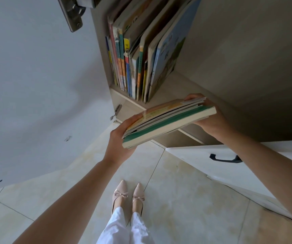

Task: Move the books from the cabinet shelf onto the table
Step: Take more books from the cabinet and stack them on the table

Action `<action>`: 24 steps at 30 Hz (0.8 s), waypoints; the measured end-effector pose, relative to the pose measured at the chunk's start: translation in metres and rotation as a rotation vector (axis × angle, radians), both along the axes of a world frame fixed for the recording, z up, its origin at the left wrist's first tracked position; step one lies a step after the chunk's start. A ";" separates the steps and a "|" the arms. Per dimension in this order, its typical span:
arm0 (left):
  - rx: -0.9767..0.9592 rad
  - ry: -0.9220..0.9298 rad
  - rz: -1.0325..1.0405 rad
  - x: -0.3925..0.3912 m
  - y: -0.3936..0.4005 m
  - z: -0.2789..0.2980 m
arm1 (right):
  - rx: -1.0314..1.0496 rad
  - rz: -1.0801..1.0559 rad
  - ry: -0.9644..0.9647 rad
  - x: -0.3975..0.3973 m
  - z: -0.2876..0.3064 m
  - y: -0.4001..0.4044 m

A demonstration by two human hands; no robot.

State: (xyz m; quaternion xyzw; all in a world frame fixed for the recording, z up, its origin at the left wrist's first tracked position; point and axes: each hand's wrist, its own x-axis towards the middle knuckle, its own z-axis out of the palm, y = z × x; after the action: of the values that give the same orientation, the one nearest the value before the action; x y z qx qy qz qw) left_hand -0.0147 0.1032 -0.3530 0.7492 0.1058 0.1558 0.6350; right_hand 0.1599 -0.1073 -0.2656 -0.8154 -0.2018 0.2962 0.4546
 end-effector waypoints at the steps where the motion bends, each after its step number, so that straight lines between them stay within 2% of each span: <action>1: 0.016 0.030 -0.001 -0.001 0.002 0.000 | 0.002 -0.025 -0.018 -0.003 0.001 -0.001; 6: 0.062 0.161 -0.017 -0.012 0.011 0.006 | -0.091 -0.079 -0.070 -0.011 -0.003 0.002; 12: 0.008 0.325 -0.095 -0.037 0.029 0.033 | -0.136 -0.050 0.031 -0.037 0.007 -0.004; 18: -0.073 0.428 -0.168 -0.080 0.041 0.107 | -0.085 -0.051 0.133 -0.093 0.064 -0.002; 24: -0.291 0.456 -0.170 -0.122 0.047 0.192 | -0.076 0.026 0.225 -0.138 0.145 0.003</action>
State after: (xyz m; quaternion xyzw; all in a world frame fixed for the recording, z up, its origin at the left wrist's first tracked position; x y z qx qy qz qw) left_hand -0.1368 0.1505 -0.1607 0.6719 0.2039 -0.0873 0.7067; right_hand 0.0216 -0.1048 -0.1207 -0.7910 -0.1489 0.3992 0.4391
